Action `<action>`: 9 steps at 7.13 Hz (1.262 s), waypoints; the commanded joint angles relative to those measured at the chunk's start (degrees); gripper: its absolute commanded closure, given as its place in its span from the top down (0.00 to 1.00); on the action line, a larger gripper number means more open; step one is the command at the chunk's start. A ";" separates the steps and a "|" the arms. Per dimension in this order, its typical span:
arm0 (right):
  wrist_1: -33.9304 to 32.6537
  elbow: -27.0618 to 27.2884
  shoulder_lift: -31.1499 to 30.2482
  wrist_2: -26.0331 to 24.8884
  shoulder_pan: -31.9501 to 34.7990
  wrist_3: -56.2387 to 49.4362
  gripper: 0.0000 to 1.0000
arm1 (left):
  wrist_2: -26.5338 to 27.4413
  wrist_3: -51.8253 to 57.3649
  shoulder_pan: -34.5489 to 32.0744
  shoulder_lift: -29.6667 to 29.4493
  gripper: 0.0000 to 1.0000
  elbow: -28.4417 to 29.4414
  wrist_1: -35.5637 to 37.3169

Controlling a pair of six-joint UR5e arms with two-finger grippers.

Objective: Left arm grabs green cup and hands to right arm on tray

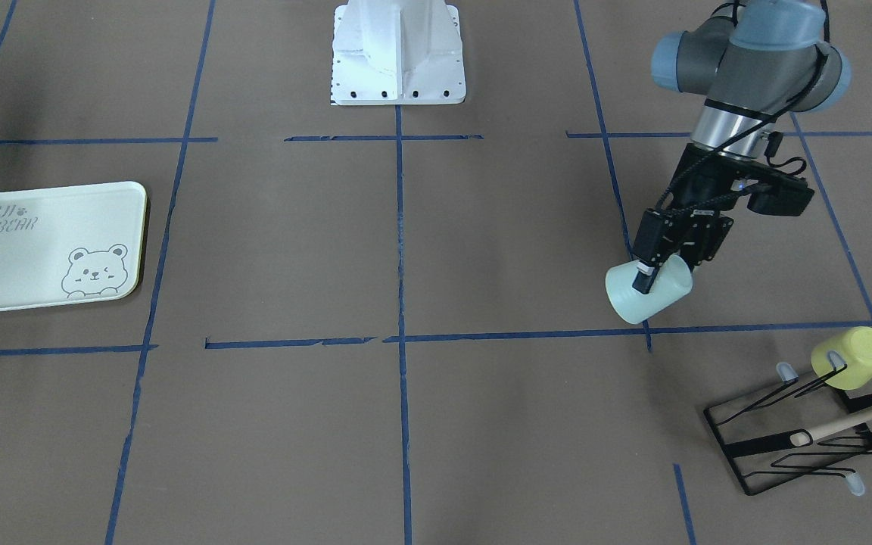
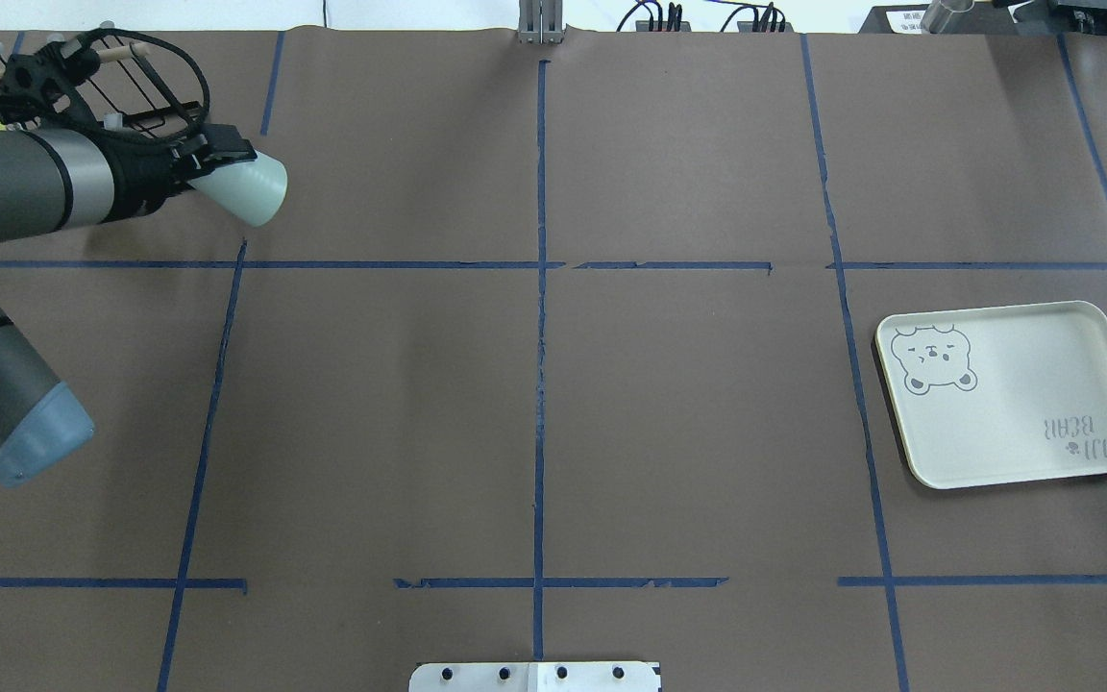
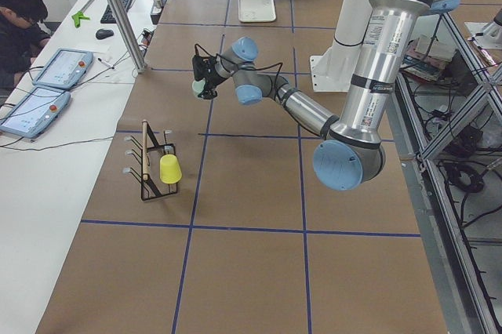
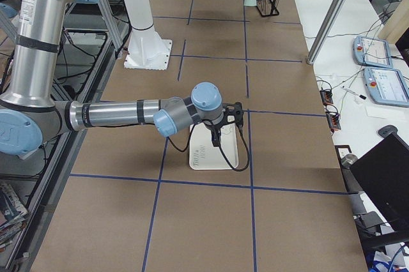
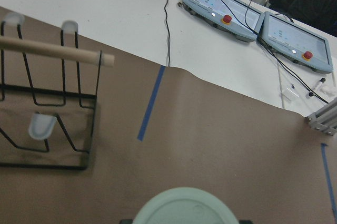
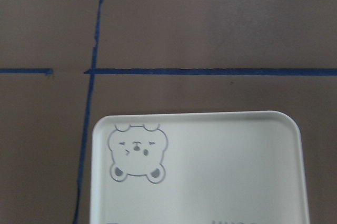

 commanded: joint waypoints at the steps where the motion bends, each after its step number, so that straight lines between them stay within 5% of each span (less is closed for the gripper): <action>1: 17.40 -0.04 1.84 0.14 -5.20 22.78 1.00 | 0.00 -10.57 4.37 -0.13 0.59 -0.04 -9.48; 6: 43.52 -0.21 9.22 -3.35 -13.28 56.65 1.00 | 0.43 -23.96 14.30 -5.22 0.59 0.22 -20.14; 9: 61.44 -0.39 9.94 -21.41 -25.90 70.64 1.00 | 0.70 -30.11 16.08 -8.19 0.59 0.22 -25.78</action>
